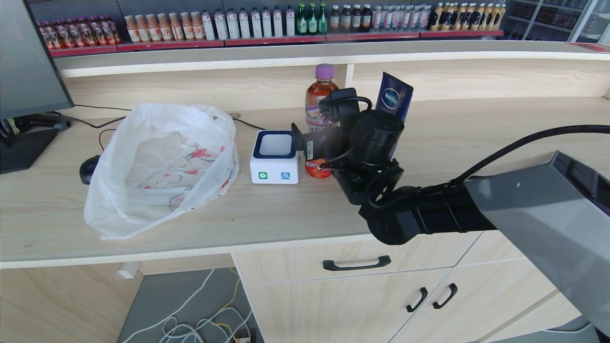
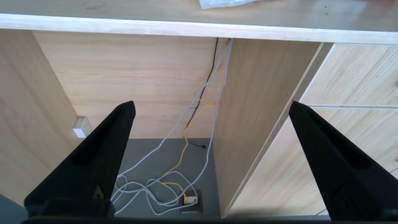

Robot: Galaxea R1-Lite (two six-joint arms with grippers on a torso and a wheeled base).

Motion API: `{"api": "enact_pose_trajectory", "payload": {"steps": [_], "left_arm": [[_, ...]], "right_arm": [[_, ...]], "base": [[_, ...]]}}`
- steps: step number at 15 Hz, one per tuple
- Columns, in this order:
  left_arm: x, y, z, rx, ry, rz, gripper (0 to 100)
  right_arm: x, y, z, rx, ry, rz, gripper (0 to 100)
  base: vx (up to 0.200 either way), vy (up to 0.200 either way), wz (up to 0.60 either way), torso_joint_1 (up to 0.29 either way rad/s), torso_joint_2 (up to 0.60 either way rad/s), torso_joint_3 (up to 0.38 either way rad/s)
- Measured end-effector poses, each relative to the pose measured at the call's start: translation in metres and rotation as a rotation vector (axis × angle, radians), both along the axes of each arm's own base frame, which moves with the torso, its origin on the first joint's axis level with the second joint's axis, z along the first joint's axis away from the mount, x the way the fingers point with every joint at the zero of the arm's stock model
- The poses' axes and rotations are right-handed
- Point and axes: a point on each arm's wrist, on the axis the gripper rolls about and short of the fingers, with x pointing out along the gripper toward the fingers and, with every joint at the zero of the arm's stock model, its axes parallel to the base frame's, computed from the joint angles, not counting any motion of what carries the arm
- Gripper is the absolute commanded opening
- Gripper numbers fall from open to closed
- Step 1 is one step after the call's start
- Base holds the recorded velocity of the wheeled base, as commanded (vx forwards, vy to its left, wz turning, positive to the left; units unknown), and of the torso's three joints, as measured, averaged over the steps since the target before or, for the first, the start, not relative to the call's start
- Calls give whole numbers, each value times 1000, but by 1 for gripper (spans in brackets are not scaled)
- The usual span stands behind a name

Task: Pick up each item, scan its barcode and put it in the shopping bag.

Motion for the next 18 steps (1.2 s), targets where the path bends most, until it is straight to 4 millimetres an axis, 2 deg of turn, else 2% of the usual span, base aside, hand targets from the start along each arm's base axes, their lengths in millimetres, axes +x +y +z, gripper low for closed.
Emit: {"api": "enact_pose_trajectory", "payload": {"steps": [6, 14, 18], "left_arm": [[0, 0, 0, 0, 0, 0, 100], [0, 0, 0, 0, 0, 0, 100], [0, 0, 0, 0, 0, 0, 100]], "right_arm": [[2, -1, 0, 3, 0, -4, 0], [-1, -3, 12, 22, -25, -2, 0], [-5, -7, 24, 39, -47, -3, 0]], "base": [[0, 0, 0, 0, 0, 0], [0, 0, 0, 0, 0, 0], [0, 0, 0, 0, 0, 0]]}}
